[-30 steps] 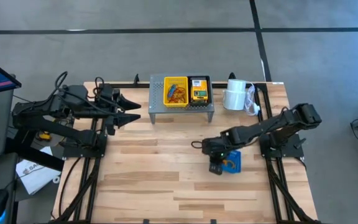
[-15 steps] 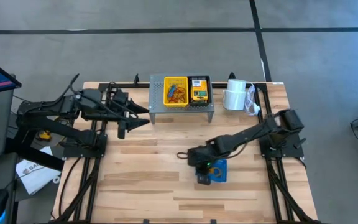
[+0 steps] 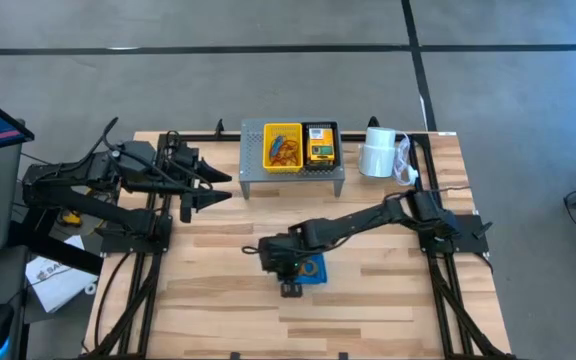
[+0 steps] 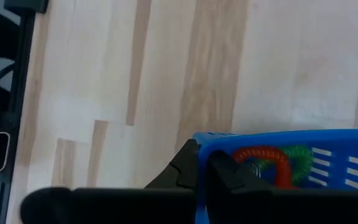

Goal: Pick & Place Office Desk Supplies
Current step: Put the blue basket on the shelf

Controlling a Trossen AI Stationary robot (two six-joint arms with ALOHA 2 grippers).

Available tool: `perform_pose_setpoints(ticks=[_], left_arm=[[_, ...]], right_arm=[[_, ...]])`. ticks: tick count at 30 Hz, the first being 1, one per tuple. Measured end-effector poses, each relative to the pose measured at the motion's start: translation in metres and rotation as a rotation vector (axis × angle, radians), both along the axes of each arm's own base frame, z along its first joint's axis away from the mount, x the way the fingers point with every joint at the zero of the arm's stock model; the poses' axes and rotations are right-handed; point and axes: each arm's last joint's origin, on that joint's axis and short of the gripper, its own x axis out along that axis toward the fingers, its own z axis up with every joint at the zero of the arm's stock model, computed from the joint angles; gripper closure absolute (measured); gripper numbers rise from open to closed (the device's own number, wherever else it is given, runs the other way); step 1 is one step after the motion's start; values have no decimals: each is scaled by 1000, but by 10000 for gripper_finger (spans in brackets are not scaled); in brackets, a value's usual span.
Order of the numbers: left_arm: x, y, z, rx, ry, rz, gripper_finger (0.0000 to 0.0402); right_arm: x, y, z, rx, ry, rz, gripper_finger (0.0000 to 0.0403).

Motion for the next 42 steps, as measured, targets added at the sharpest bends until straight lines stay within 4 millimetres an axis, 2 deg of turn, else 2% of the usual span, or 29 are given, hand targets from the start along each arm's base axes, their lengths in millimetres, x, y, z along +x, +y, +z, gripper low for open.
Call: perform_pose_setpoints(ticks=[9, 20, 23, 29, 37, 42], left_arm=[[-14, 1, 1, 15, 8, -3, 160], [-19, 1, 3, 52, 0, -11, 160], [-18, 1, 2, 52, 5, -11, 160], [-18, 1, 2, 59, 11, -12, 160], [-18, 1, 2, 60, 11, -13, 160], [-18, -1, 1, 60, 18, -97, 160]], right_arm=[[28, 10, -6, 38, -14, 26, 401], [27, 17, 1, 70, -11, 13, 388], [25, 24, 1, 84, -4, 34, 378], [21, 35, 1, 101, 9, 40, 333], [22, 31, 1, 130, 35, -36, 240], [15, 30, 24, 75, -6, -70, 213]])
